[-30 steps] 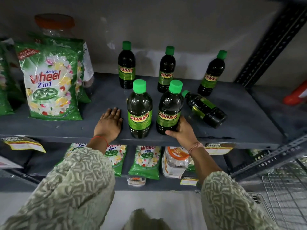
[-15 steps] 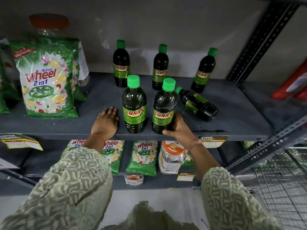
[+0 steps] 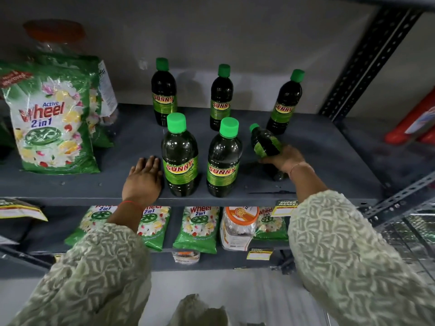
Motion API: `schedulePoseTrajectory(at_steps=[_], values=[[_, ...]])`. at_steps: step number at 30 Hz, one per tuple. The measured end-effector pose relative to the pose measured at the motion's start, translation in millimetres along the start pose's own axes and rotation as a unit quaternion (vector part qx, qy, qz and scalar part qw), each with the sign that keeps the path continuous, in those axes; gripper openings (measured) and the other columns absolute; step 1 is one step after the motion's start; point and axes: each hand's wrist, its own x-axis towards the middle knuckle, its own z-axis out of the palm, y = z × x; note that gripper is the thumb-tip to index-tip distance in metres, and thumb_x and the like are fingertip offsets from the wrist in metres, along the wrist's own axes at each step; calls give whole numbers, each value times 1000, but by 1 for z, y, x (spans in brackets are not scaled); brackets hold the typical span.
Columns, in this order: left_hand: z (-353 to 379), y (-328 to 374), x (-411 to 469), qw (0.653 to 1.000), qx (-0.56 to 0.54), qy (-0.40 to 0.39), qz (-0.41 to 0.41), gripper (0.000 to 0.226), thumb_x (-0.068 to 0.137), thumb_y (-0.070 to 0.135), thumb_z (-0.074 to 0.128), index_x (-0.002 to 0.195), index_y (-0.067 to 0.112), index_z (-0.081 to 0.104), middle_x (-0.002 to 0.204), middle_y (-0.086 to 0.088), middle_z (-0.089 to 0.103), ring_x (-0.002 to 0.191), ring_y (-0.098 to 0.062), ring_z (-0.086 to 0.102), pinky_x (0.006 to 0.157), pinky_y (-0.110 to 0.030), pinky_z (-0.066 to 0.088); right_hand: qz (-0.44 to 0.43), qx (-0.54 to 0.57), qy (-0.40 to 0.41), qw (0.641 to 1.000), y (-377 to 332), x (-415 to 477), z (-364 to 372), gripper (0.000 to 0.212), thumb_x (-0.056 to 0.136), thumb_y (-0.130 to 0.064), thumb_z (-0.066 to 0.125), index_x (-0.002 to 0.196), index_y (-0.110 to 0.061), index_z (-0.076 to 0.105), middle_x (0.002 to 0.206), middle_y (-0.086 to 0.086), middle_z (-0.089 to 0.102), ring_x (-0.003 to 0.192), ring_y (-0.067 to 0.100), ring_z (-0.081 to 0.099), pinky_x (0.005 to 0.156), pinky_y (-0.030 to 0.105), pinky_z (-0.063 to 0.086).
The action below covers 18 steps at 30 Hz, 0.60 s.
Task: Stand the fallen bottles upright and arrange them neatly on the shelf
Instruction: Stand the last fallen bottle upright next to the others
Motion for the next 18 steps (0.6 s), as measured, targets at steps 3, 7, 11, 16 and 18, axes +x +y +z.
schedulePoseTrajectory(at_steps=[3, 7, 11, 16, 18], values=[[1, -1, 0, 1000, -7, 7, 1, 50, 95, 22, 29, 143, 11, 24, 155, -9, 25, 143, -30, 17, 117, -45, 18, -1, 86, 120, 989, -9, -3, 24, 75, 59, -43, 79, 114, -1, 47, 116, 20, 60, 108, 37, 54, 91, 44, 46], [2, -1, 0, 1000, -7, 7, 3, 50, 95, 23, 27, 144, 12, 22, 155, -7, 25, 144, -29, 16, 117, -44, 17, -47, 228, 221, 947, -25, -18, 53, 84, 59, -44, 80, 119, 2, 41, 122, 22, 51, 113, 38, 42, 96, 45, 33], [2, -2, 0, 1000, -8, 5, 2, 51, 95, 24, 27, 144, 12, 21, 156, -7, 23, 144, -28, 15, 118, -43, 16, -65, 281, 243, 926, -26, -18, 62, 94, 54, -37, 84, 126, 2, 38, 124, 24, 41, 118, 38, 37, 104, 47, 30], [2, -3, 1, 1000, 1, -2, 3, 51, 95, 26, 27, 144, 13, 21, 155, -6, 24, 143, -29, 17, 118, -44, 19, -102, 296, 222, 923, -19, -20, 64, 94, 51, -29, 87, 127, -5, 37, 127, 20, 37, 120, 34, 39, 105, 49, 34], [2, -2, 1, 1000, 1, -7, 1, 52, 96, 26, 27, 145, 14, 19, 157, -6, 21, 145, -28, 14, 119, -44, 16, -108, 304, 205, 924, -15, -22, 67, 93, 53, -24, 86, 129, -4, 36, 129, 19, 37, 120, 30, 40, 107, 41, 34]])
